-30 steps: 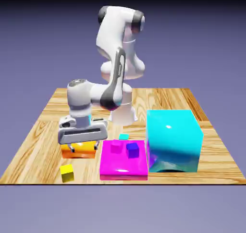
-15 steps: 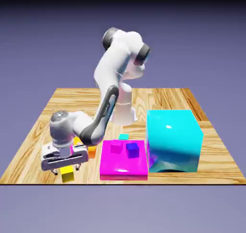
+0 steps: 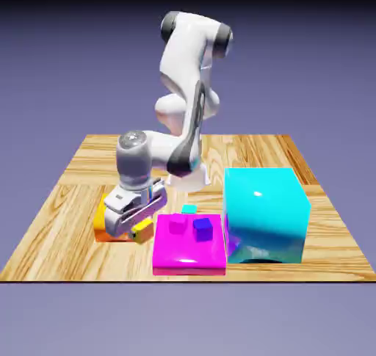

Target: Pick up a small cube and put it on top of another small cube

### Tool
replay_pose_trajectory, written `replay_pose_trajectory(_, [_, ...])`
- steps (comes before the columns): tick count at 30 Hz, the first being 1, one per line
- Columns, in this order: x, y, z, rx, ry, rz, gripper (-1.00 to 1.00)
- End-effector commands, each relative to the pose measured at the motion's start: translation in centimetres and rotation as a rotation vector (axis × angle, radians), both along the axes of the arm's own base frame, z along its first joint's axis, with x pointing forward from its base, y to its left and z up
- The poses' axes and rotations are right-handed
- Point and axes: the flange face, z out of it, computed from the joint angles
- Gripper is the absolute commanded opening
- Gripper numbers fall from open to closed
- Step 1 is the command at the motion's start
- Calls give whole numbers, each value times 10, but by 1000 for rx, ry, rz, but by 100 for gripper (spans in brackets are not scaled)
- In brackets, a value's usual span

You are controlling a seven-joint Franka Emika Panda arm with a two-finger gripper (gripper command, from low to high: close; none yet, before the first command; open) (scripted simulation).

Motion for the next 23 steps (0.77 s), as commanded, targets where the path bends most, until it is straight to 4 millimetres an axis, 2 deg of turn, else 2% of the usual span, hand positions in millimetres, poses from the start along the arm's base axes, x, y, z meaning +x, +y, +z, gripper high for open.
replay_pose_trajectory(1, [-4, 13, 5, 2, -2, 70, -100])
replay_pose_trajectory(6, [-31, 77, 29, 6, -17, 429, -100])
replay_pose_trajectory(11, [-67, 135, 49, -5, -51, 798, -100])
replay_pose_trajectory(12, [-74, 144, 52, -9, -58, 858, -100])
replay_pose_trajectory(13, [-74, 144, 52, -9, -58, 858, -100])
replay_pose_trajectory(19, [-73, 142, -16, -8, -58, 858, -100])
replay_pose_trajectory(20, [-73, 142, -17, -9, -58, 858, -100])
replay_pose_trajectory(21, [-73, 142, -17, -9, -58, 858, 100])
replay_pose_trajectory(22, [-73, 142, -17, -9, -58, 858, 100])
replay_pose_trajectory(23, [-72, 144, -6, -5, -58, 860, 100])
